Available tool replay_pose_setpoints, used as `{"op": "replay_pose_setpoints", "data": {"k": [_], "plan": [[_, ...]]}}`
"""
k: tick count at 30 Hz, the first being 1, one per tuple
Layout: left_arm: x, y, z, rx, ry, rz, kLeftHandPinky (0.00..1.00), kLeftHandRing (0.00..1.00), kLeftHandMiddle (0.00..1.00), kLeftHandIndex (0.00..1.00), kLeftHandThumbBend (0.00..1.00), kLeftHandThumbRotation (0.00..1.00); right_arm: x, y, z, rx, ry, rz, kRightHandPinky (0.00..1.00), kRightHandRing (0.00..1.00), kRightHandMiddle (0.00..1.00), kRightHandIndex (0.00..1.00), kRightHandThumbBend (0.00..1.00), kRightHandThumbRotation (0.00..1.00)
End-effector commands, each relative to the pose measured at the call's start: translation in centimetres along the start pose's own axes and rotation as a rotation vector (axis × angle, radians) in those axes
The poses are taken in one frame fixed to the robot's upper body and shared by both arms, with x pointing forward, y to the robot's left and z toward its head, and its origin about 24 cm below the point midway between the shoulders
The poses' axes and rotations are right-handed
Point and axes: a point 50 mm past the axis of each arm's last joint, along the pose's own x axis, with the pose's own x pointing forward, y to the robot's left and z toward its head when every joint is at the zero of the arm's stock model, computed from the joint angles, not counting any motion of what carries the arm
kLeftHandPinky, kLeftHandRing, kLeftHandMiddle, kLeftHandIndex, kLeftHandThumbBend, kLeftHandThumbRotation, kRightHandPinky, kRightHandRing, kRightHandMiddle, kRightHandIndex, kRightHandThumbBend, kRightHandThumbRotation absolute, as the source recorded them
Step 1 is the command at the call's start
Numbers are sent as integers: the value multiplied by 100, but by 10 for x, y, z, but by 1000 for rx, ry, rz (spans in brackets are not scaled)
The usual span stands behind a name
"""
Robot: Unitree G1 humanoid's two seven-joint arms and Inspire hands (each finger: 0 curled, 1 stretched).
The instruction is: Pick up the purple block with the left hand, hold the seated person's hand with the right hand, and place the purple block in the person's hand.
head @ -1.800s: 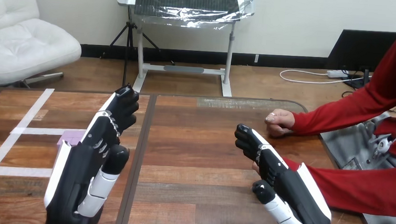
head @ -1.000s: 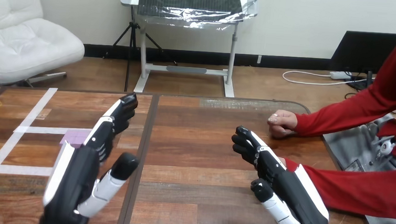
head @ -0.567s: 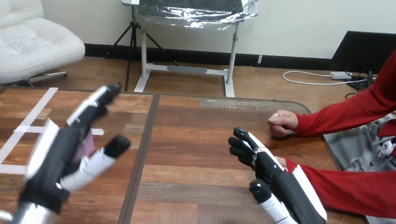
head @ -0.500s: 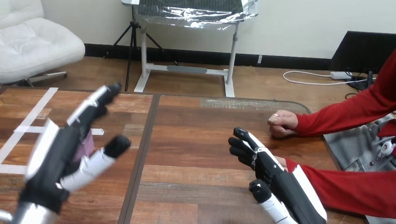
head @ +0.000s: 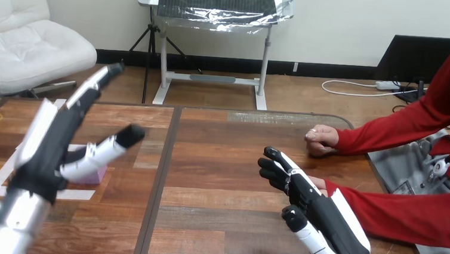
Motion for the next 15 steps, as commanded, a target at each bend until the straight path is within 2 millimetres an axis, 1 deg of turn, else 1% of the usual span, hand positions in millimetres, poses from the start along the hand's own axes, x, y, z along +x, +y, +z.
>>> {"op": "replay_pose_setpoints", "data": {"k": [1,8,12,15], "plan": [[49,30,20,97,-126,70,88,93,94,93,70,68,19,-12,19,-25,-103,-41,93,90,91,94,85,93],[62,37,19,154,-111,58,89,94,95,95,70,69,18,-14,20,-41,-100,-50,92,89,89,94,85,93],[70,41,16,231,-70,44,89,94,95,95,71,72,17,-16,19,-46,-102,-51,91,88,89,94,85,94],[75,43,15,268,-52,32,88,94,95,95,69,71,16,-16,19,-42,-100,-55,91,88,89,94,85,94]]}}
